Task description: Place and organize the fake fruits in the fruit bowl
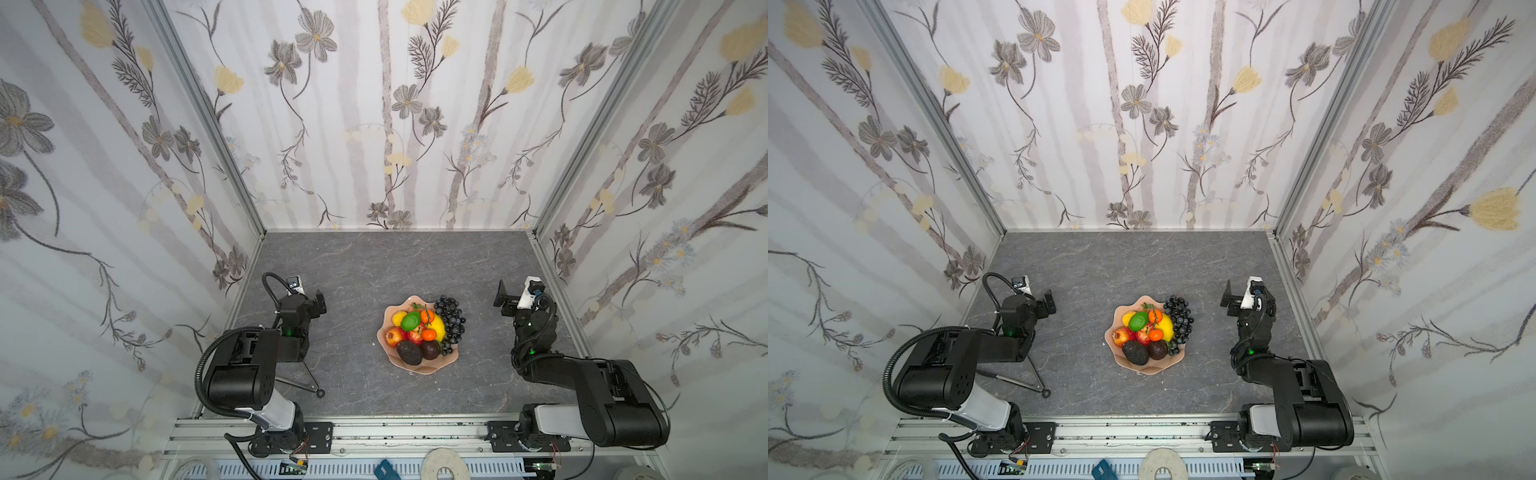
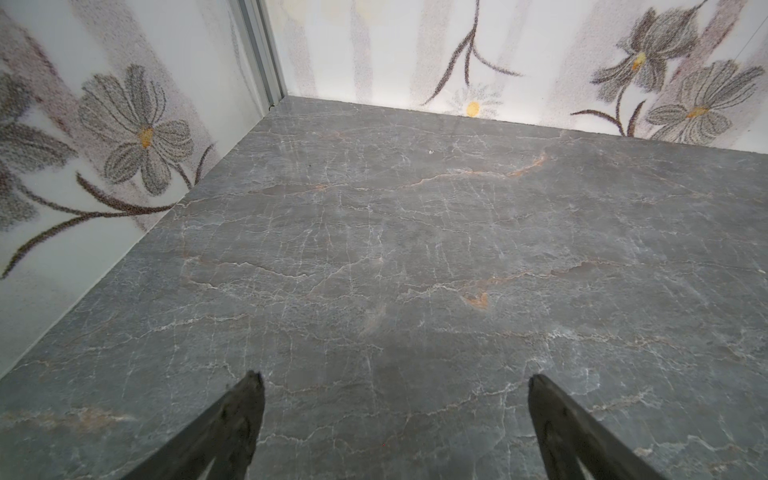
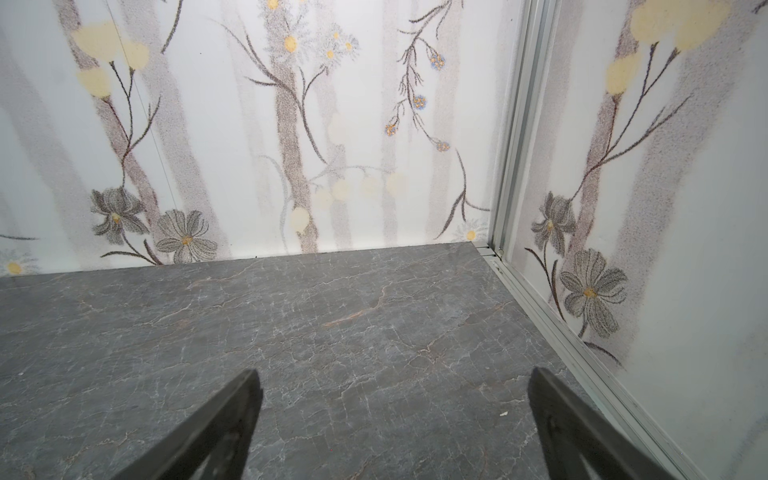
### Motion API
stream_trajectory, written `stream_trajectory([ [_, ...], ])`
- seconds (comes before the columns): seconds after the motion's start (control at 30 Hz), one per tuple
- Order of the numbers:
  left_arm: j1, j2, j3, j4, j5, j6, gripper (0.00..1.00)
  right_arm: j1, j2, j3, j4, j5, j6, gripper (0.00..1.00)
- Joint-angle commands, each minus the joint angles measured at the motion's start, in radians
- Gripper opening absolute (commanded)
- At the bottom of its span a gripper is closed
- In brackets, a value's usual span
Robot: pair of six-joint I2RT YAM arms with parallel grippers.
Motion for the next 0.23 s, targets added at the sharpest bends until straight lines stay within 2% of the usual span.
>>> stream_trajectory([
  [0.0, 0.002, -0.001, 0.005, 0.017, 0.007, -0.003, 1.0, -0.001, 0.004, 0.008, 0.024, -0.016, -0.009, 1.0],
  [0.2, 0.001, -0.002, 0.004, 0.019, 0.007, -0.003, 1.0, 0.001, -0.002, -0.005, 0.043, -0.014, -0.012, 1.0],
])
